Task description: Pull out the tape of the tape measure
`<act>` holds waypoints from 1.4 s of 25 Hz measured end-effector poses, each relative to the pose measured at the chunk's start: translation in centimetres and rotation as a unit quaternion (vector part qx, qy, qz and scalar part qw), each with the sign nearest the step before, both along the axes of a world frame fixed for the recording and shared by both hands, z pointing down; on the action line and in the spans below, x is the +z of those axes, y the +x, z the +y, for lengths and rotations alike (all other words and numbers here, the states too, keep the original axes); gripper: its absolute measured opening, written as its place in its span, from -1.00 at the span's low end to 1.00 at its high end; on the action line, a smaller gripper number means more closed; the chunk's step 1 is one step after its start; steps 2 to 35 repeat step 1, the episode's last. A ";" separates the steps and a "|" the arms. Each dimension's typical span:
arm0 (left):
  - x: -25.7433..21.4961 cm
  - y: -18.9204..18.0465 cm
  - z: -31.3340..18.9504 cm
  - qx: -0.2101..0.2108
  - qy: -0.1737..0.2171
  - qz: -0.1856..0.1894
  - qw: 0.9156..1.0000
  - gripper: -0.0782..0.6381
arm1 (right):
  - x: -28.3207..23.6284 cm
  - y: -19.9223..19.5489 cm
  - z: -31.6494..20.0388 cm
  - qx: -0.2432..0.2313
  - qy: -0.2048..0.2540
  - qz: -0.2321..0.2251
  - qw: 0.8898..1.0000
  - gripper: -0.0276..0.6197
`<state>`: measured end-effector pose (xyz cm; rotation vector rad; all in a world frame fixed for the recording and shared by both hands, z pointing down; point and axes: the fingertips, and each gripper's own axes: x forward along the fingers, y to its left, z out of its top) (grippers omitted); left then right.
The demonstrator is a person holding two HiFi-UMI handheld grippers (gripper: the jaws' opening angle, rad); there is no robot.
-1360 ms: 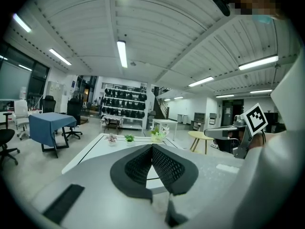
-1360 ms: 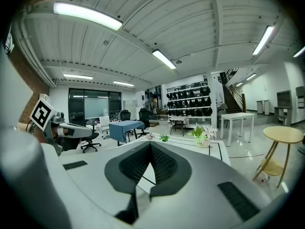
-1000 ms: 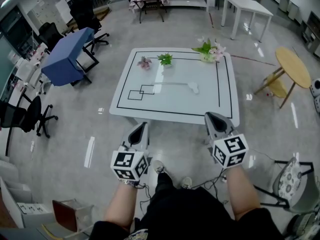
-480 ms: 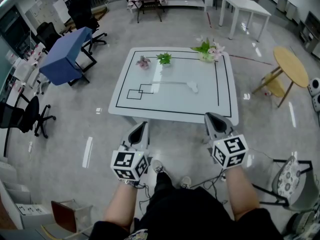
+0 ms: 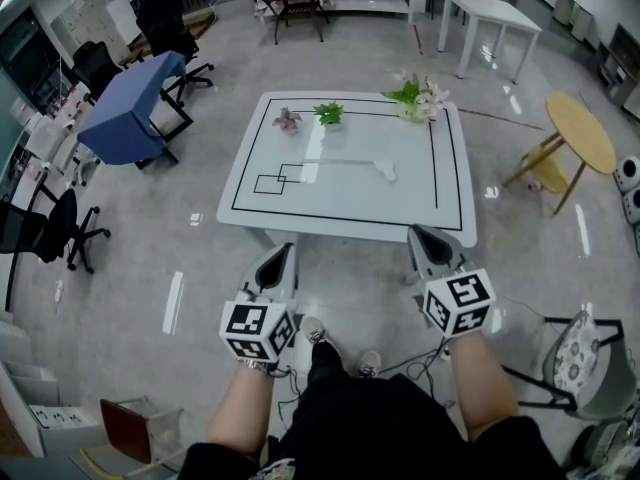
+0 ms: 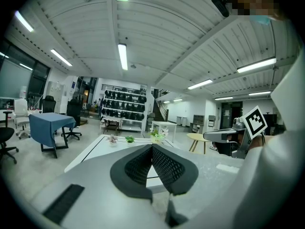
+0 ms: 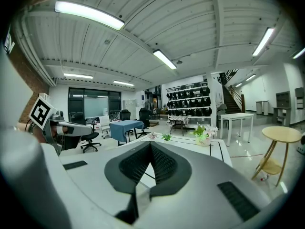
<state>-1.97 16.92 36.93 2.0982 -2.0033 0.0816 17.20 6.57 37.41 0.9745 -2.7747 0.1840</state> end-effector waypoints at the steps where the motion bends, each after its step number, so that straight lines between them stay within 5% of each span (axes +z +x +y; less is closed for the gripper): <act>1: -0.1 0.0 0.2 0.000 0.000 0.001 1.000 -0.77 | -0.1 0.0 0.2 0.000 0.000 0.001 1.000 -0.92; 35: -0.1 0.0 0.2 0.000 0.000 0.001 1.000 -0.77 | -0.1 0.0 0.2 0.000 0.000 0.001 1.000 -0.92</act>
